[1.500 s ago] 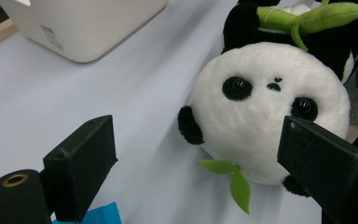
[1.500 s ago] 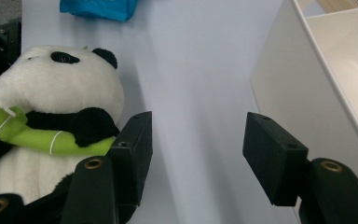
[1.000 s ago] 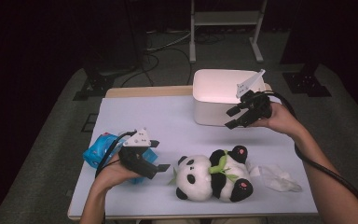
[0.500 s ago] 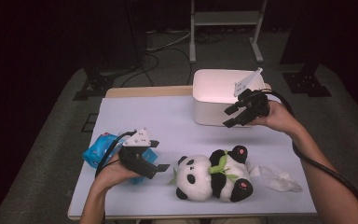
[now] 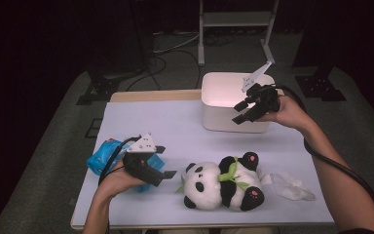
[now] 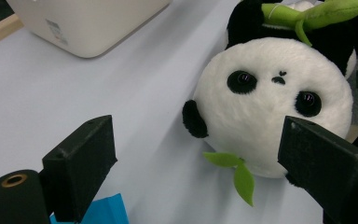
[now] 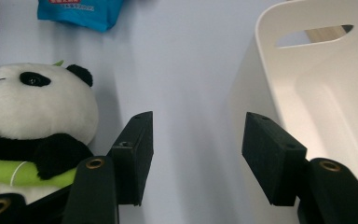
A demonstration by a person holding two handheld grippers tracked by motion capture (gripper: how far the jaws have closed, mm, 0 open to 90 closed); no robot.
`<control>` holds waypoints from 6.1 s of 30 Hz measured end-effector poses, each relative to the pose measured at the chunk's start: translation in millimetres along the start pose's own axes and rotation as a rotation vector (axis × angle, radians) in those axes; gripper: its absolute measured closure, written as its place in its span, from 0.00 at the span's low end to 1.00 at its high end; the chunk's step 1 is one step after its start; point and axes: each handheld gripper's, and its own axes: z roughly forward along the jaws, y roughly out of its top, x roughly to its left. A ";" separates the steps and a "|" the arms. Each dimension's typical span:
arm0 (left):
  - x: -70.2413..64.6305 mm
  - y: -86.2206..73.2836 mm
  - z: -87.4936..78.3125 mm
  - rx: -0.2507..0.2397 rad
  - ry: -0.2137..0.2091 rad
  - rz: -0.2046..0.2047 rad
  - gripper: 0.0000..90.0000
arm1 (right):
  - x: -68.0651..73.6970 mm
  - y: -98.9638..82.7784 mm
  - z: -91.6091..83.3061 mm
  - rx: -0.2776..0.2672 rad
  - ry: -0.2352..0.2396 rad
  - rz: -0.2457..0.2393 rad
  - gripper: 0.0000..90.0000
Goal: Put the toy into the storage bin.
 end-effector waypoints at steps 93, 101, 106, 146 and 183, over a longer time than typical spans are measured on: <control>3.2 -4.3 9.6 0.030 -0.020 -0.017 0.11 | -16.1 15.4 54.1 0.112 0.072 -0.044 0.96; 0.0 -1.7 11.7 0.032 -0.026 -0.006 0.11 | 4.6 14.8 54.0 0.109 0.093 -0.077 0.96; -1.1 -1.9 12.6 0.038 -0.028 -0.005 0.11 | 13.3 12.5 53.7 0.093 0.102 -0.078 0.96; -2.2 -1.6 13.9 0.039 -0.033 -0.001 0.11 | 52.3 6.1 49.2 0.094 0.137 -0.118 0.95; -0.5 -3.9 16.1 0.042 -0.022 -0.012 0.11 | 61.7 -6.9 6.0 -0.008 0.100 -0.044 0.73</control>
